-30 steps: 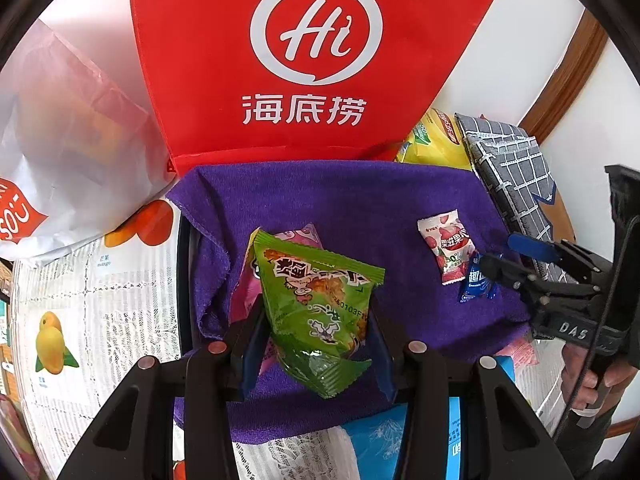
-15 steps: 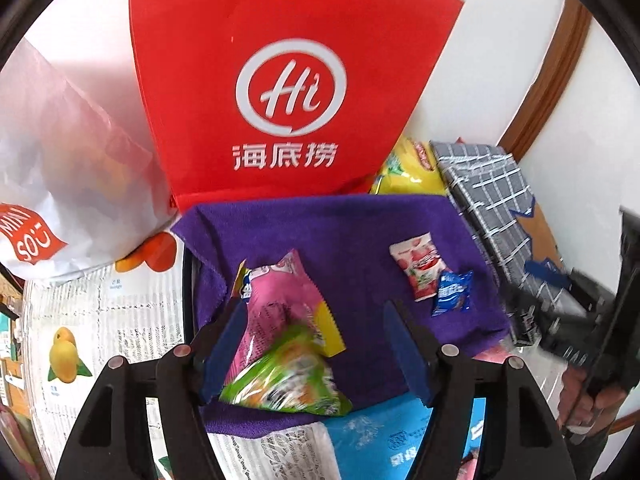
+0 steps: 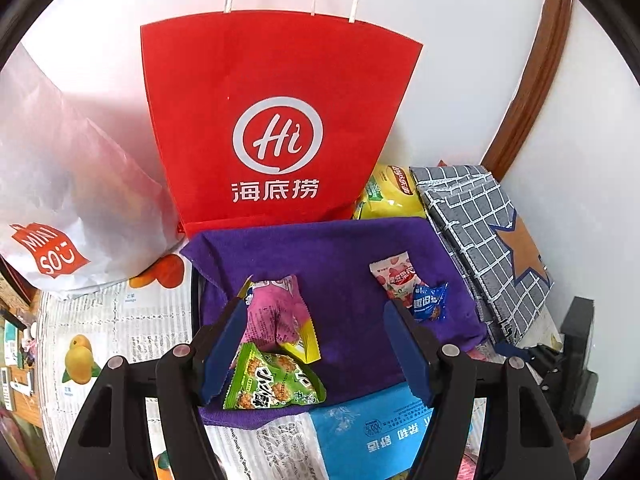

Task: Organize snacks
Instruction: 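Grasp the pink cake packet with the right tool while the left tool grasps a white candy stick packet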

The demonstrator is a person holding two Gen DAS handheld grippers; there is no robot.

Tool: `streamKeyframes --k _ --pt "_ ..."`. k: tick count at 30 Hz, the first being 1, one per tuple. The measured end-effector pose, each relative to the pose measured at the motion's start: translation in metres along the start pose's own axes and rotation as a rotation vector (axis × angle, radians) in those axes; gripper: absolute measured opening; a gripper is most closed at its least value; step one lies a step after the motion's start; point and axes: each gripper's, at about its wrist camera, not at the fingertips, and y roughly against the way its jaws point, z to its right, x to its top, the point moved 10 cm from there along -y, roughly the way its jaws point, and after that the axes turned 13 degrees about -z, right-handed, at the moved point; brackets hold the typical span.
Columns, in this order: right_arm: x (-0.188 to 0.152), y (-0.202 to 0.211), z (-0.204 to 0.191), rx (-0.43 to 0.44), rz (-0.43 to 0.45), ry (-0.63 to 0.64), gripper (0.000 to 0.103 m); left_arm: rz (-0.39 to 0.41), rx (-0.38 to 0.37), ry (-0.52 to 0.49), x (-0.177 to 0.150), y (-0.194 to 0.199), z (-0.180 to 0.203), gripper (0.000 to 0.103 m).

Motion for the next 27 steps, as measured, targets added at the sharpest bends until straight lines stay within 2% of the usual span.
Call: streamKeyframes --k 6,9,11,13,16,21,27 --pt "-0.003 -0.028 -0.004 0.009 -0.031 -0.017 0.065 0.006 0.007 -0.005 -0.001 0.003 0.001 0.069" --pt "-0.007 -0.03 -0.008 -0.025 0.002 0.006 0.064 0.008 0.007 -0.004 -0.001 0.004 0.002 0.069" --pt "-0.01 -0.029 -0.01 -0.019 0.017 0.024 0.057 0.008 0.007 -0.004 -0.001 0.003 0.002 0.069" --pt "-0.011 -0.027 -0.01 -0.002 0.031 0.026 0.04 0.007 0.008 -0.007 -0.001 0.003 0.002 0.069" --pt "-0.015 -0.021 -0.01 0.012 0.049 0.033 0.034 0.009 0.018 -0.019 -0.002 0.006 0.007 0.069" --pt "-0.031 0.003 -0.004 0.013 0.099 0.039 0.033 0.017 -0.01 -0.055 -0.008 0.017 0.028 0.069" --pt "-0.052 0.029 0.01 0.019 0.131 0.001 0.033 -0.012 0.019 -0.051 -0.044 0.017 0.033 0.069"
